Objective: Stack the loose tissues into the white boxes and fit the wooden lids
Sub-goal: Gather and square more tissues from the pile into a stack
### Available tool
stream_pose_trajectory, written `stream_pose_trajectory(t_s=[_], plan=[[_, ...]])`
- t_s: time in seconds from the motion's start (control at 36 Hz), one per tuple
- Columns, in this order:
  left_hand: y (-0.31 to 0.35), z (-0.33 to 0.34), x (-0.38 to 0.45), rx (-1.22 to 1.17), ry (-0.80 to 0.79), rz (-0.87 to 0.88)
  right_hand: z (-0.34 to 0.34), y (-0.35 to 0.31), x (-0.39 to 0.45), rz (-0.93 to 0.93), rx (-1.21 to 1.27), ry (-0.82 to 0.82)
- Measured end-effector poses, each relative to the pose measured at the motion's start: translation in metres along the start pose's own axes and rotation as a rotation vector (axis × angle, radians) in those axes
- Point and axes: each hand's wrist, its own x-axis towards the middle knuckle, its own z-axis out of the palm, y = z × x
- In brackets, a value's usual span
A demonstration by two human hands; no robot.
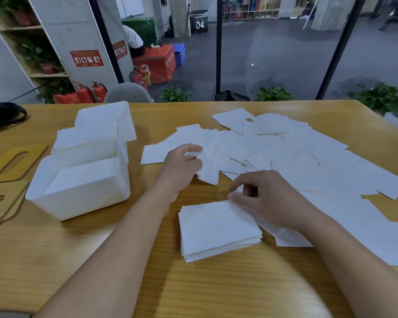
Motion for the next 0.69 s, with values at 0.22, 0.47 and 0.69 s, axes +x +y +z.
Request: stream_pose_trajectory(t_s=[0.22, 0.47, 0.69], plan=[[0.001, 0.001, -0.001, 0.049, 0.068, 0.097, -0.001, -0.001, -0.001, 0.003, -0.011, 0.011], [0.021, -0.006, -0.033, -0.133, -0.192, 0.336, -0.009, -0.01, 0.004, 0.067, 0.196, 0.292], [0.019, -0.01, -0.067, -0.132, -0.573, 0.286, -0.015, -0.025, -0.003, 0.043, 0.574, 0.085]])
